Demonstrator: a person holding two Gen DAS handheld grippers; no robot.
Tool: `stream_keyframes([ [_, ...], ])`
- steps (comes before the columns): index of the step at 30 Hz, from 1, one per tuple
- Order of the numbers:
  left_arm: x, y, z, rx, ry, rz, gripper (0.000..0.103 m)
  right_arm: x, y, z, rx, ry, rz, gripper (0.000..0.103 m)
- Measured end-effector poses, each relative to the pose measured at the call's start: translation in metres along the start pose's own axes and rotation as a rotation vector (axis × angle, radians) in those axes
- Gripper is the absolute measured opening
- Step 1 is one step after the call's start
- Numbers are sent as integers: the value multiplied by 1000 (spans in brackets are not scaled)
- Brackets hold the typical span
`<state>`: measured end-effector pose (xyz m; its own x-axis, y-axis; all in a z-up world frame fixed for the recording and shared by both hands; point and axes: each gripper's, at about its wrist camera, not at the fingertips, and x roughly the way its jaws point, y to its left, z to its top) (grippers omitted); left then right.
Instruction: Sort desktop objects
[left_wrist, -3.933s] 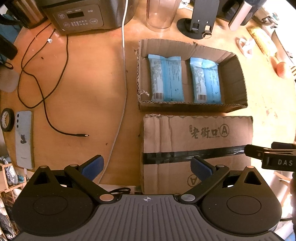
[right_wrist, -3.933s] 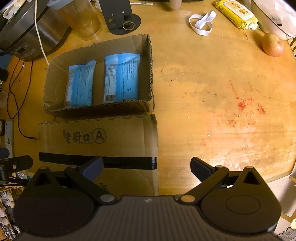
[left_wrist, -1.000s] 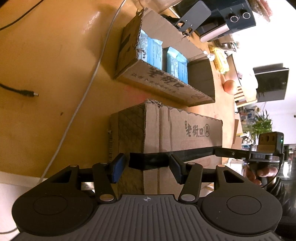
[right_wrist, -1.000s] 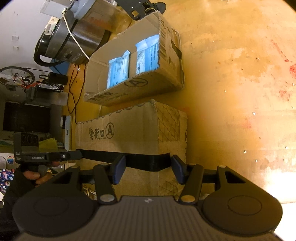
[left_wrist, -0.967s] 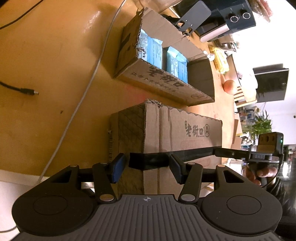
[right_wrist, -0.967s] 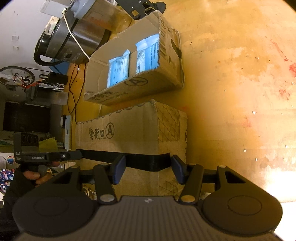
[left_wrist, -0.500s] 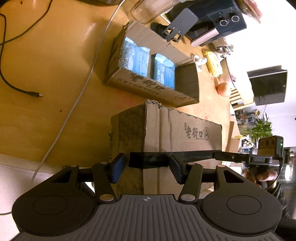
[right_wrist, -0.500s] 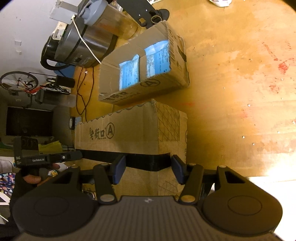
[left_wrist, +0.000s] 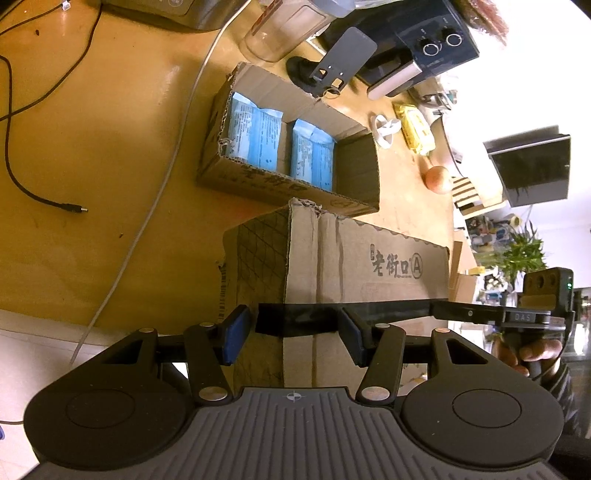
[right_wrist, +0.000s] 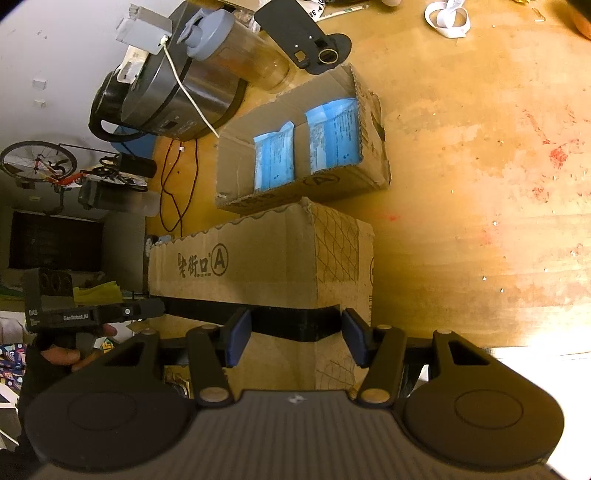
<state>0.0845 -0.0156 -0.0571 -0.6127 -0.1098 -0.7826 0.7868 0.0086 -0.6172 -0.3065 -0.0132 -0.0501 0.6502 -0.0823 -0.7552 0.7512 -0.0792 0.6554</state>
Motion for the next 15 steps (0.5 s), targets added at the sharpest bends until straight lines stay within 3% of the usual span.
stream_keyframes([
  [15, -4, -3, 14, 12, 4, 18, 53, 2, 7, 17, 2, -1, -15, 51],
])
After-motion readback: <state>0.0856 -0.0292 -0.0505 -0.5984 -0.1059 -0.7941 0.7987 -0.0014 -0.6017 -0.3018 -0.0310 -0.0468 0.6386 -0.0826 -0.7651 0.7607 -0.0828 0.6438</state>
